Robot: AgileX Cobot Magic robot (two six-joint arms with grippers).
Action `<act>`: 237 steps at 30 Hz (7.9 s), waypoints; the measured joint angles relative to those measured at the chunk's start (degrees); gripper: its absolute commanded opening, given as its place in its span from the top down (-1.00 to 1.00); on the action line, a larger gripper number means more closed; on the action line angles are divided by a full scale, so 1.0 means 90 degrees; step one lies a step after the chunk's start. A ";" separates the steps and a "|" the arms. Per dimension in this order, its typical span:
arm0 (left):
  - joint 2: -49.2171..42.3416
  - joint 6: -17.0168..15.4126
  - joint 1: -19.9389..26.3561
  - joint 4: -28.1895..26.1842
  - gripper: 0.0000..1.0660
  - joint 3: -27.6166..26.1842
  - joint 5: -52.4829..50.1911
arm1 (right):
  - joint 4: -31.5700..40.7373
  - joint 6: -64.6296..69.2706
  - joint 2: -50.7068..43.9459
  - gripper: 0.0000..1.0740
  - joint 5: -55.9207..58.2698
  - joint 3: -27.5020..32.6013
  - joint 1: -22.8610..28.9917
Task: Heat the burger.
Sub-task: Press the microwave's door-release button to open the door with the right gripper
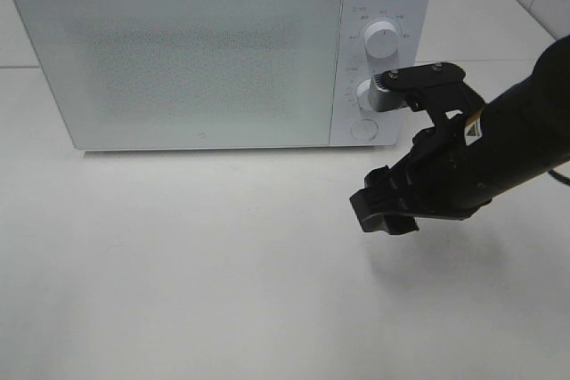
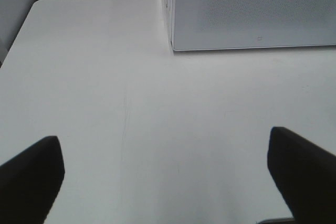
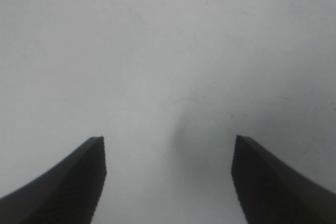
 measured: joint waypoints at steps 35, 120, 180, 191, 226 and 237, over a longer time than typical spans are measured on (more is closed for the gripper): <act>0.0000 0.0000 0.0000 0.0000 -0.83 0.0000 0.0000 | -0.0758 -0.0172 -0.5157 -0.42 0.3953 -0.0255 -0.1070; 0.0000 0.0006 0.0000 0.0000 -0.83 0.0000 0.0000 | -0.0980 -0.0115 -0.4323 -0.42 -0.0318 0.0999 -0.2744; 0.0000 0.0006 0.0000 0.0000 -0.83 0.0000 0.0000 | 0.4195 -0.2406 0.1496 -0.42 -0.9403 0.2082 0.1713; 0.0000 0.0006 0.0000 0.0000 -0.83 0.0000 0.0000 | 0.4399 -0.2215 0.1522 -0.39 -0.9212 0.1935 0.1763; 0.0000 0.0006 0.0000 0.0000 -0.83 0.0000 0.0000 | 0.4628 0.7340 0.1522 1.00 -0.8894 0.1916 0.1770; 0.0000 0.0006 0.0000 0.0000 -0.83 0.0000 0.0000 | 0.4730 0.7563 0.1630 1.00 -0.8493 0.1655 0.1502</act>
